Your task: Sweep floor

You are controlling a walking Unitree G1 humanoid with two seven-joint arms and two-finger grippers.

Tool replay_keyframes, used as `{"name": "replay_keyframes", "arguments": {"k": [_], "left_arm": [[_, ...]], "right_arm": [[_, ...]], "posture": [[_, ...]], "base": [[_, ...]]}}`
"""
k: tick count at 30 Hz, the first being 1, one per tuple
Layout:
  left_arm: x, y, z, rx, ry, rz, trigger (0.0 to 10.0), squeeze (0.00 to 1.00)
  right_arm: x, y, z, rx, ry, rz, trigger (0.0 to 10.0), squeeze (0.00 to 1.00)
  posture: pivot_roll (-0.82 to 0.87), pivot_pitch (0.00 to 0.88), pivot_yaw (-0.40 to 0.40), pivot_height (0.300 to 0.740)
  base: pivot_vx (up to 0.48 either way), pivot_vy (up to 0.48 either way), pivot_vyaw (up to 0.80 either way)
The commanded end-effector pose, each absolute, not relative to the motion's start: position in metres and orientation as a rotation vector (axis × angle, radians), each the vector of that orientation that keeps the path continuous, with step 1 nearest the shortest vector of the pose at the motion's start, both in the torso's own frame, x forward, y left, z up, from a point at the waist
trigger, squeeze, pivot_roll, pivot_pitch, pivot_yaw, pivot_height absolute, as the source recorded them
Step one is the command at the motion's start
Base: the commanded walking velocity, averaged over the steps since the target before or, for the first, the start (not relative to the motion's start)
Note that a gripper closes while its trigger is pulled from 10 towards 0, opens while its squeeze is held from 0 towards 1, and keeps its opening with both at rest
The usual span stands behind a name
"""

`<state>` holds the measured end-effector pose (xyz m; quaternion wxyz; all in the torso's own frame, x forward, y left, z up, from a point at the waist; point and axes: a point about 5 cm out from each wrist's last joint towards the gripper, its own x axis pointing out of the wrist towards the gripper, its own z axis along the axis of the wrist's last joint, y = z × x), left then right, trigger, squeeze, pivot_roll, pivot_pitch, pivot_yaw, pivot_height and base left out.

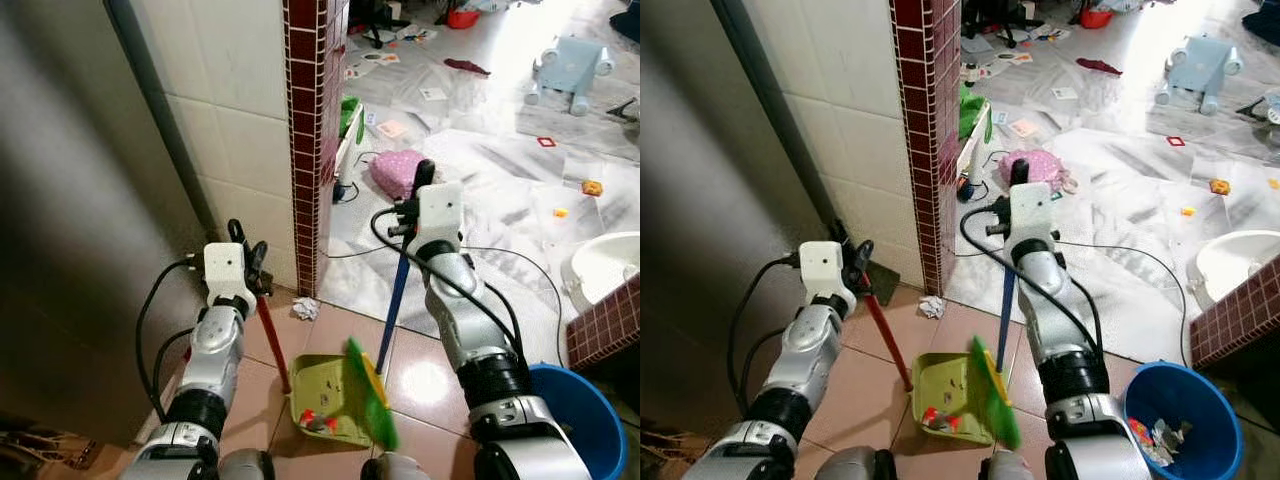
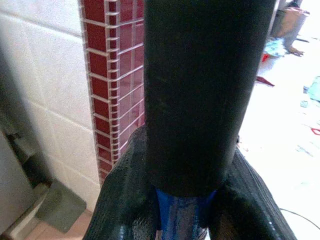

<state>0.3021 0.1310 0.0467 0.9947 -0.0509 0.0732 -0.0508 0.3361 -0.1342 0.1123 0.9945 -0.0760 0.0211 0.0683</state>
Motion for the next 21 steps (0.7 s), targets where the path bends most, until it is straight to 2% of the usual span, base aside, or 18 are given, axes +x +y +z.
{"name": "replay_keyframes", "arguments": {"k": [1,6,11,14,17,21], "left_arm": [[0.301,0.131,0.055,-0.096,0.132,-0.160,10.0,0.00],[0.292,0.130,0.057,-0.047,0.115,-0.207,10.0,0.00],[0.281,0.130,0.059,-0.088,0.124,-0.185,10.0,0.00],[0.277,0.131,0.061,-0.111,0.128,-0.183,10.0,0.00],[0.275,0.133,0.062,-0.114,0.133,-0.181,10.0,0.00],[0.273,0.134,0.060,-0.114,0.142,-0.183,10.0,0.00]], "right_arm": [[0.330,-0.134,0.097,-0.189,0.096,0.189,10.0,0.00],[0.325,-0.131,0.086,-0.158,0.119,0.209,10.0,0.00],[0.313,-0.134,0.071,-0.060,0.163,0.091,10.0,0.00],[0.308,-0.141,0.066,-0.025,0.171,0.020,10.0,0.00],[0.306,-0.152,0.065,-0.001,0.175,-0.050,10.0,0.00],[0.304,-0.163,0.065,-0.005,0.175,-0.074,10.0,0.00]], "posture": [[-0.06,0.000,0.077,0.740],[-0.05,0.000,0.051,0.740],[-0.03,0.000,0.024,0.740],[-0.03,0.000,0.016,0.740],[-0.04,0.000,0.013,0.740],[-0.05,0.000,0.010,0.740]], "base": [[0.000,0.000,0.00],[0.000,0.000,0.00],[0.000,0.000,0.00],[0.000,0.000,-0.41],[-0.256,0.000,-0.41],[-0.260,0.000,0.00]]}}
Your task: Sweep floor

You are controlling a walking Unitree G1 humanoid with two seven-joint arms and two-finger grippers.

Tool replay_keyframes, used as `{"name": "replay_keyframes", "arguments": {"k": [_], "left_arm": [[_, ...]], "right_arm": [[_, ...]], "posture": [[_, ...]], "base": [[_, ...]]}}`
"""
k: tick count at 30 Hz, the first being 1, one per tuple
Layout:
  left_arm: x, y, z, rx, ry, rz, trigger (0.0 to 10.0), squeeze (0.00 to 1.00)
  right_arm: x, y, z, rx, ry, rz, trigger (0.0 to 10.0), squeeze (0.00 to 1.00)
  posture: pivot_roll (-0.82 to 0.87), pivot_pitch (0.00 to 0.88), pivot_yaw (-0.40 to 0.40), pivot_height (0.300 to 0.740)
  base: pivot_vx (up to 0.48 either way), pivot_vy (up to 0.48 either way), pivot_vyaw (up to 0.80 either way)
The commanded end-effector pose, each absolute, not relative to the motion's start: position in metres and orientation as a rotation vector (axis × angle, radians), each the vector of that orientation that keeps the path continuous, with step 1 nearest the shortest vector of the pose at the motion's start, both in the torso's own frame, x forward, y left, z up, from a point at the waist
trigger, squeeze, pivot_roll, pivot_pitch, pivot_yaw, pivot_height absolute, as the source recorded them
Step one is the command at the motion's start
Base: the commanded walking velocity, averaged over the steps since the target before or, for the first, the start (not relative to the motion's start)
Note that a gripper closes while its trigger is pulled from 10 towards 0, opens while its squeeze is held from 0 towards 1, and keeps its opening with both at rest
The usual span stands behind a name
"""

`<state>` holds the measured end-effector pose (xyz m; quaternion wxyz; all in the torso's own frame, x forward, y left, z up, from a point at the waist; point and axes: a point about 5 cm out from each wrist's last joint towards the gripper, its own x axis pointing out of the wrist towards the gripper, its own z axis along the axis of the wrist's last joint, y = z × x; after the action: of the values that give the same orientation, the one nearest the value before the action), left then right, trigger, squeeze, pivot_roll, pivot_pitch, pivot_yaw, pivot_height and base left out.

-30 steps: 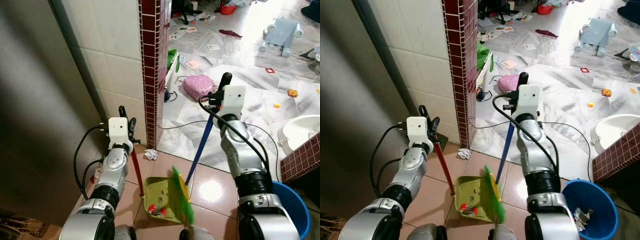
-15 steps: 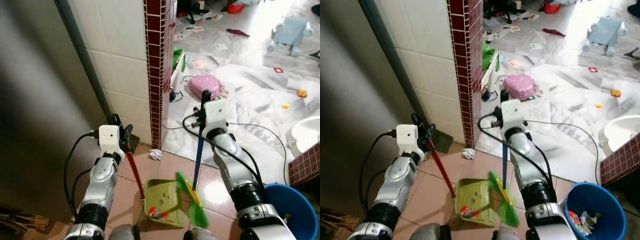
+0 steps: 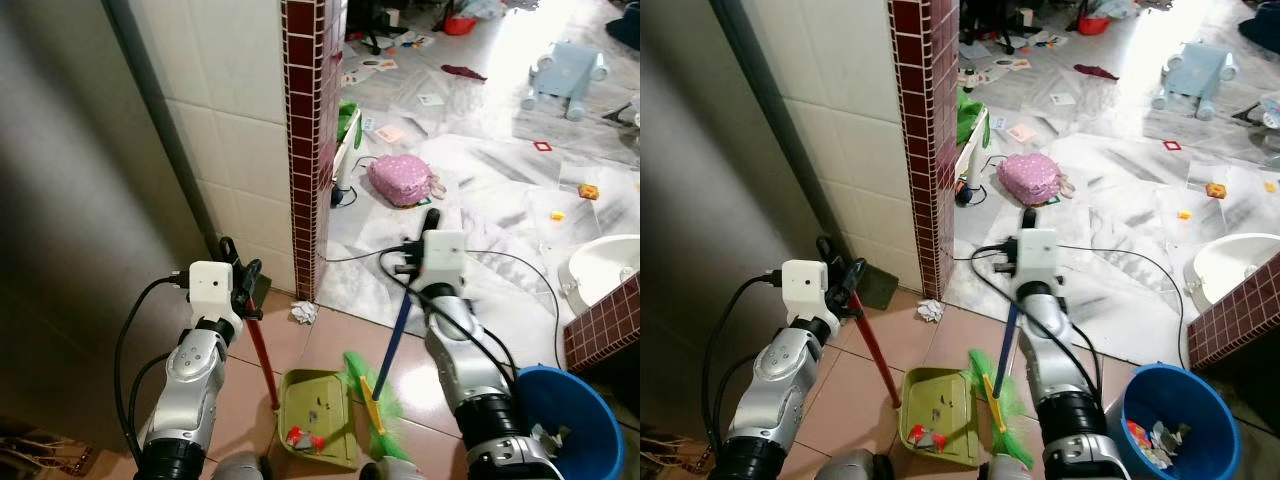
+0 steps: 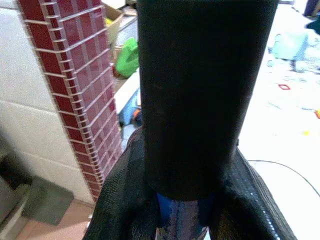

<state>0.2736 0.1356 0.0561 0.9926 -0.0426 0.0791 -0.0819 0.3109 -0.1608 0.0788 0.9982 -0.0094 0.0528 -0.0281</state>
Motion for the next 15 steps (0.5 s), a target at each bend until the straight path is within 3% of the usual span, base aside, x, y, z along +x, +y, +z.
{"name": "replay_keyframes", "arguments": {"k": [1,15], "left_arm": [[0.2715,0.1325,0.0607,-0.115,0.149,-0.187,10.0,0.00],[0.2667,0.1312,0.0613,-0.128,0.176,-0.204,10.0,0.00]], "right_arm": [[0.3028,-0.1671,0.0655,-0.015,0.171,-0.077,10.0,0.00],[0.2990,-0.1745,0.0638,-0.028,0.177,-0.094,10.0,0.00]], "posture": [[-0.06,0.000,0.007,0.740],[-0.06,0.000,-0.002,0.740]], "base": [[-0.262,0.000,0.00],[-0.355,0.000,0.00]]}}
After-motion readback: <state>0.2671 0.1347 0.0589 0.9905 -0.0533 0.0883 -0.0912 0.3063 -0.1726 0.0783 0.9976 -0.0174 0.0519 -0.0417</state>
